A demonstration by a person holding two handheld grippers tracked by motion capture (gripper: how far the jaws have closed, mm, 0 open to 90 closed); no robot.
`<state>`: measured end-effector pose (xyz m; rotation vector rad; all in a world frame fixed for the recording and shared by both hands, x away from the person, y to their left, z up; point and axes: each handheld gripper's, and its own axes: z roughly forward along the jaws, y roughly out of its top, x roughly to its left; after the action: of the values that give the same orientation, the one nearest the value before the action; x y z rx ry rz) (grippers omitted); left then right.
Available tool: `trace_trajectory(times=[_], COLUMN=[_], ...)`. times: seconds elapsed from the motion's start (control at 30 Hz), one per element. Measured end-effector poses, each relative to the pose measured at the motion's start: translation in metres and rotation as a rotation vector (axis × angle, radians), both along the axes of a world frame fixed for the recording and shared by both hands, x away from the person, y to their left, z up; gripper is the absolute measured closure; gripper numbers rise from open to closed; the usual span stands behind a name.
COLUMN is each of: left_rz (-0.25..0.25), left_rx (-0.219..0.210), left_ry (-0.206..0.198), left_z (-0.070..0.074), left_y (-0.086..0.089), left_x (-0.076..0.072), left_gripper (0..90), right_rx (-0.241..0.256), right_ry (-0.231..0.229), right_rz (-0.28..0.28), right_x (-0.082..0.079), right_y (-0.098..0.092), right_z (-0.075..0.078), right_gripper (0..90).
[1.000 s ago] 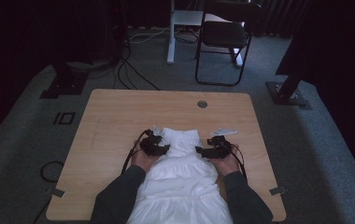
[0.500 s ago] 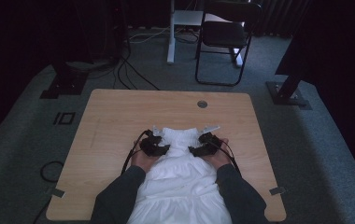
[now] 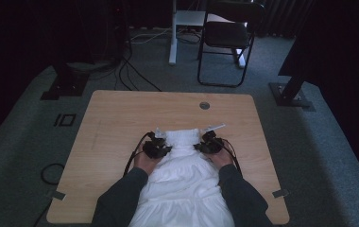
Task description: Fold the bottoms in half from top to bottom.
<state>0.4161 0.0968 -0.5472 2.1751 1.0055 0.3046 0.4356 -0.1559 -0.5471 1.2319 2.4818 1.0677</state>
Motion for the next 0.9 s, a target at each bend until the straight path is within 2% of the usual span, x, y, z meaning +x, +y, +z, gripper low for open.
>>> trace_trajectory(times=[0.03, 0.07, 0.1, 0.13, 0.17, 0.2, 0.27, 0.3, 0.33, 0.37, 0.43, 0.47, 0.5, 0.6, 0.7, 0.73, 0.77, 0.8, 0.9], left_rz=[-0.003, -0.004, -0.004, 0.004, 0.004, 0.001, -0.002, 0.001, 0.004, 0.004, 0.008, 0.014, 0.014, 0.019, 0.021, 0.02, 0.019, 0.018, -0.01], left_rx=[-0.005, -0.007, -0.007, -0.031, -0.031, -0.04, -0.054, -0.059, -0.063, -0.063, -0.063, -0.069, -0.069, -0.08, -0.083, -0.085, -0.091, -0.096, -0.096], left_ry=[0.001, -0.019, -0.019, -0.047, -0.047, -0.069, -0.1, -0.117, -0.15, -0.15, -0.189, -0.229, -0.229, -0.283, -0.336, -0.346, -0.353, -0.357, -0.337], left_z=[0.002, 0.008, 0.008, 0.02, 0.02, 0.03, 0.045, 0.053, 0.072, 0.072, 0.09, 0.109, 0.109, 0.137, 0.165, 0.172, 0.178, 0.183, 0.188], left_y=[0.0, 0.001, 0.001, 0.001, 0.001, 0.002, 0.003, 0.004, 0.005, 0.005, 0.004, 0.002, 0.002, 0.001, -0.001, -0.001, -0.001, 0.0, 0.003], left_x=[0.002, 0.004, 0.004, 0.007, 0.007, 0.009, 0.014, 0.017, 0.025, 0.025, 0.033, 0.039, 0.039, 0.048, 0.052, 0.053, 0.053, 0.053, 0.051], left_gripper=[82.2, 82.4, 82.6, 82.8, 82.9, 82.9, 82.8, 82.8, 82.8, 82.8, 82.8, 82.6, 82.6, 82.6, 82.6, 82.6, 82.6, 82.4, 82.1], right_rx=[-0.002, -0.003, -0.003, 0.002, 0.002, 0.009, 0.023, 0.023, 0.026, 0.026, 0.02, 0.02, 0.02, 0.018, 0.036, 0.055, 0.055, 0.067, 0.072], right_ry=[-0.011, -0.035, -0.035, -0.066, -0.066, -0.08, -0.132, -0.132, -0.168, -0.168, -0.211, -0.245, -0.245, -0.315, -0.389, -0.41, -0.41, -0.419, -0.418], right_rz=[-0.005, -0.012, -0.012, -0.024, -0.024, -0.029, -0.035, -0.035, -0.033, -0.033, -0.036, -0.047, -0.047, -0.063, -0.093, -0.106, -0.106, -0.102, -0.091], right_x=[0.0, 0.0, 0.0, 0.001, 0.001, 0.002, 0.007, 0.007, 0.012, 0.012, 0.019, 0.024, 0.024, 0.029, 0.03, 0.031, 0.031, 0.029, 0.025], right_y=[0.0, 0.0, 0.0, 0.0, 0.0, -0.001, -0.003, -0.003, -0.004, -0.004, -0.004, -0.004, -0.004, -0.005, -0.007, -0.008, -0.008, -0.008, -0.009], right_z=[0.002, 0.007, 0.007, 0.017, 0.017, 0.023, 0.045, 0.045, 0.061, 0.061, 0.083, 0.1, 0.1, 0.13, 0.157, 0.17, 0.17, 0.177, 0.18], right_gripper=[81.6, 81.7, 81.7, 81.8, 81.8, 81.8, 81.8, 81.8, 81.9, 81.9, 81.9, 81.9, 81.9, 82.0, 82.0, 81.9, 81.9, 81.9, 81.8])
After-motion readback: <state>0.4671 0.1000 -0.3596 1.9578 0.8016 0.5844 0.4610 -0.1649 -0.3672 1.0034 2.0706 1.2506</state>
